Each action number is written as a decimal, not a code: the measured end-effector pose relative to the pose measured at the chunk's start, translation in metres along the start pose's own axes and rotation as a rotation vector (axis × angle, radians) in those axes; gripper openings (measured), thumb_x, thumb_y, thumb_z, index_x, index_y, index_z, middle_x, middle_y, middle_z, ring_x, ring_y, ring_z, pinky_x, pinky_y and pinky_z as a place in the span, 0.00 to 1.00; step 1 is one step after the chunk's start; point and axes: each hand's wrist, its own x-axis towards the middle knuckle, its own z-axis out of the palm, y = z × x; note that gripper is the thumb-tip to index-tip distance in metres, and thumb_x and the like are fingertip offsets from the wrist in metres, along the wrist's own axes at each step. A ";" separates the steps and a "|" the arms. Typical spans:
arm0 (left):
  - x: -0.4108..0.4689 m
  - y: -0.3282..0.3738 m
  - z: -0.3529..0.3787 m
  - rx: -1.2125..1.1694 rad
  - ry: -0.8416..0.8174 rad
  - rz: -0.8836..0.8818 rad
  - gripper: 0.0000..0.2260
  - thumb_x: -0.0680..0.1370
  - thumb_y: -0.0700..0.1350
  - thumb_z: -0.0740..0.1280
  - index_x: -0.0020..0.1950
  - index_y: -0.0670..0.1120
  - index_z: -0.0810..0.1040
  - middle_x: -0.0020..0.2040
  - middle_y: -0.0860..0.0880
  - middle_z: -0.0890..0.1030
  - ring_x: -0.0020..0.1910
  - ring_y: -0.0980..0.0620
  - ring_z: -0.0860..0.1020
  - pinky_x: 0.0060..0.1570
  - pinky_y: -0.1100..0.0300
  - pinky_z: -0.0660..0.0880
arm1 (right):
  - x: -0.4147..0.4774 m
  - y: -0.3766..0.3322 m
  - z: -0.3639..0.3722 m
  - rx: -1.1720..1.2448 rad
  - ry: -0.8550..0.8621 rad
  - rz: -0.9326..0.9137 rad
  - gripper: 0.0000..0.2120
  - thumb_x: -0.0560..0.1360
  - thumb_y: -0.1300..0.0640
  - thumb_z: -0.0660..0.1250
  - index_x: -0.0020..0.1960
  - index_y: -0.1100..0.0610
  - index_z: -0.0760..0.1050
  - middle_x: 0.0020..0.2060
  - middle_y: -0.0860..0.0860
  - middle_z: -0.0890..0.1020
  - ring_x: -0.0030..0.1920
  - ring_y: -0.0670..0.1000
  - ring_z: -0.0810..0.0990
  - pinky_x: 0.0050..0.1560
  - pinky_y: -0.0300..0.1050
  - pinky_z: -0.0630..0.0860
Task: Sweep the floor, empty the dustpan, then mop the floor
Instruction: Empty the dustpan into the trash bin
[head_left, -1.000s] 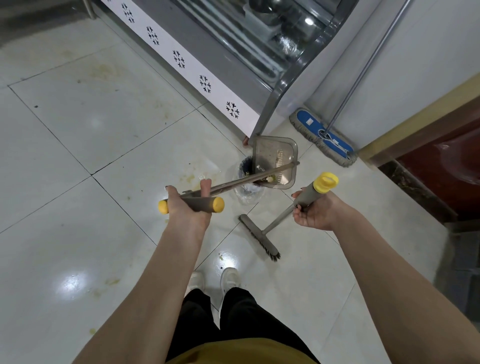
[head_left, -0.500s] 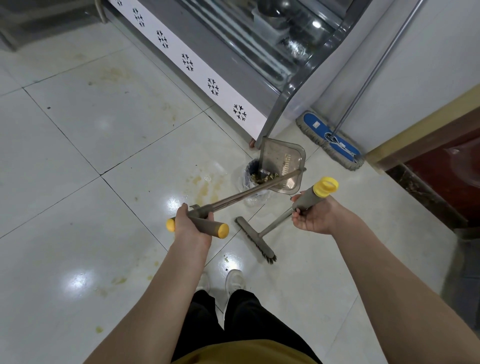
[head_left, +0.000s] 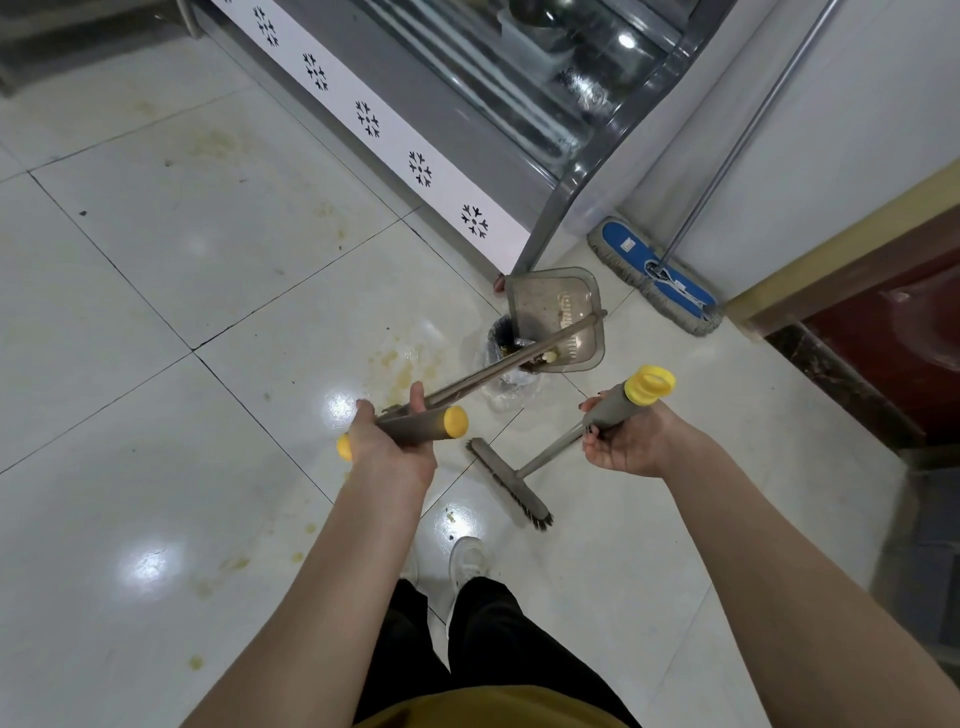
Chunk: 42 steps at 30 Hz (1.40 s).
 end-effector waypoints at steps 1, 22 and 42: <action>0.003 0.002 -0.004 -0.010 0.013 0.002 0.09 0.77 0.49 0.68 0.50 0.45 0.72 0.48 0.47 0.77 0.20 0.47 0.80 0.25 0.58 0.80 | 0.000 0.001 0.000 0.000 0.000 0.007 0.13 0.77 0.56 0.56 0.39 0.61 0.73 0.34 0.55 0.69 0.25 0.53 0.74 0.29 0.44 0.78; 0.062 0.074 -0.024 -0.150 0.031 0.016 0.21 0.79 0.52 0.63 0.70 0.46 0.65 0.47 0.45 0.82 0.29 0.50 0.83 0.43 0.63 0.81 | 0.003 0.006 0.019 -0.106 0.034 0.020 0.12 0.76 0.55 0.57 0.39 0.60 0.73 0.32 0.56 0.68 0.25 0.54 0.74 0.29 0.43 0.79; 0.039 0.068 0.009 -0.146 -0.042 -0.029 0.22 0.79 0.49 0.65 0.68 0.43 0.64 0.31 0.41 0.83 0.18 0.51 0.76 0.56 0.61 0.77 | 0.003 0.004 0.034 -0.093 -0.018 0.001 0.13 0.76 0.54 0.57 0.39 0.60 0.74 0.32 0.56 0.69 0.23 0.54 0.75 0.31 0.44 0.79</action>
